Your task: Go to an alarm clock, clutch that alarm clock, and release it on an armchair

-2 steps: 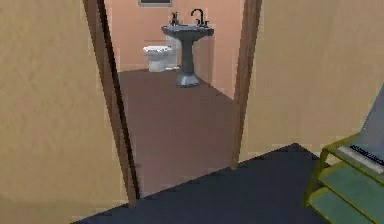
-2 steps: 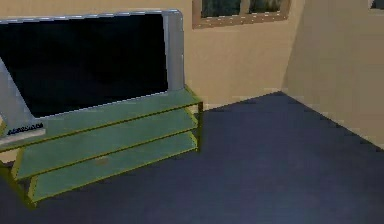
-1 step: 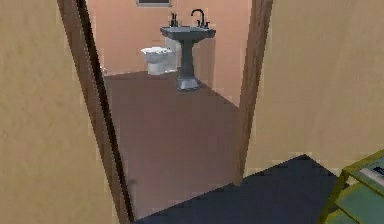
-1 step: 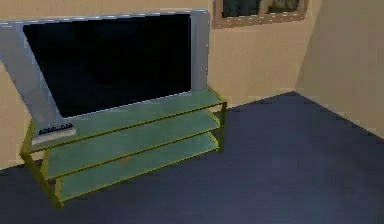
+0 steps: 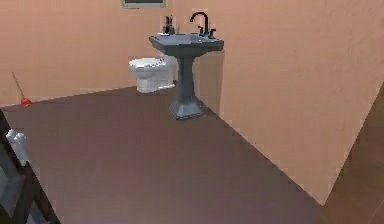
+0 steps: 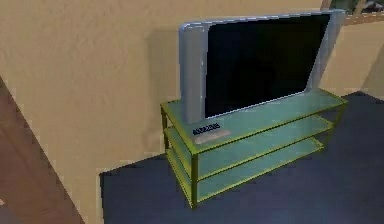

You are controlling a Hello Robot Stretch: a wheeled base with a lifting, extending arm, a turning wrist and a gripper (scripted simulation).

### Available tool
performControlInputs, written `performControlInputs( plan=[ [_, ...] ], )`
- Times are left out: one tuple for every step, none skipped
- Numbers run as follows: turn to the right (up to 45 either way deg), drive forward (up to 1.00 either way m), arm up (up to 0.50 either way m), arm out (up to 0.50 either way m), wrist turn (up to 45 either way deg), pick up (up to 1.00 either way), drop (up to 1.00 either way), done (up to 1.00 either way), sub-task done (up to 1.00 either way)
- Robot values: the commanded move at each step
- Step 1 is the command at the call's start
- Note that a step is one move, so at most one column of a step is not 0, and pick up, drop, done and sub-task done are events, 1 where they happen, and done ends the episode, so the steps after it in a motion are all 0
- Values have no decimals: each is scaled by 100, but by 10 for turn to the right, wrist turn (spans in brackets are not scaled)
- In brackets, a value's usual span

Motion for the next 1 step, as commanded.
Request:
performControlInputs(
  plan=[
    [-240, 0, 0, 0, 0, 0, 0, 0, 0]
  ],
)
